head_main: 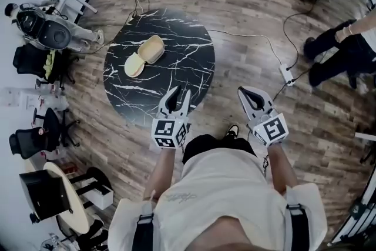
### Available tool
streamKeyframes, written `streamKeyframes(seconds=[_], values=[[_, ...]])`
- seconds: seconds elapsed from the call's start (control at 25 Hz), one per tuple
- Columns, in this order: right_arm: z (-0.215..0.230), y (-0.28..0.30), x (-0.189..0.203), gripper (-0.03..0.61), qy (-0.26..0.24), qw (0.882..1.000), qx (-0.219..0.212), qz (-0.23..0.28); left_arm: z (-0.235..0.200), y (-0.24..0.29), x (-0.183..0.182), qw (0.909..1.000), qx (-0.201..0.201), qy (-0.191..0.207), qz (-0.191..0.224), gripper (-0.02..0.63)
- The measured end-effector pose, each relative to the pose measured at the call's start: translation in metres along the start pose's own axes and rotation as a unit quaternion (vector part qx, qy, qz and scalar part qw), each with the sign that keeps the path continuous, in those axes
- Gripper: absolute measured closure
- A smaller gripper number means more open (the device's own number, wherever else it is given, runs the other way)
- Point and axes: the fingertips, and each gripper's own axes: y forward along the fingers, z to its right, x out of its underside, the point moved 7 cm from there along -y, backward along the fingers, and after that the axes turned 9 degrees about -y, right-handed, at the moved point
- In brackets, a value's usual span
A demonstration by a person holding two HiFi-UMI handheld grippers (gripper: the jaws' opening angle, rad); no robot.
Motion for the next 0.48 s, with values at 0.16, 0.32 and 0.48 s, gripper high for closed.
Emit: streamKeyframes(seconds=[0.16, 0.32, 0.48], values=[[0.005, 0.02, 0.002, 0.571, 0.006, 1.0, -0.019, -0.002, -0.013, 0.007, -0.002, 0.9998, -0.017, -0.007, -0.006, 0.486], [0.01, 0.044, 0.004, 0.571, -0.004, 0.999, -0.03, -0.012, -0.036, 0.02, -0.001, 0.9995, -0.025, -0.021, -0.004, 0.486], [0.026, 0.073, -0.001, 0.571, -0.012, 0.999, -0.027, -0.017, -0.062, 0.041, -0.007, 0.999, -0.03, -0.034, 0.004, 0.486]])
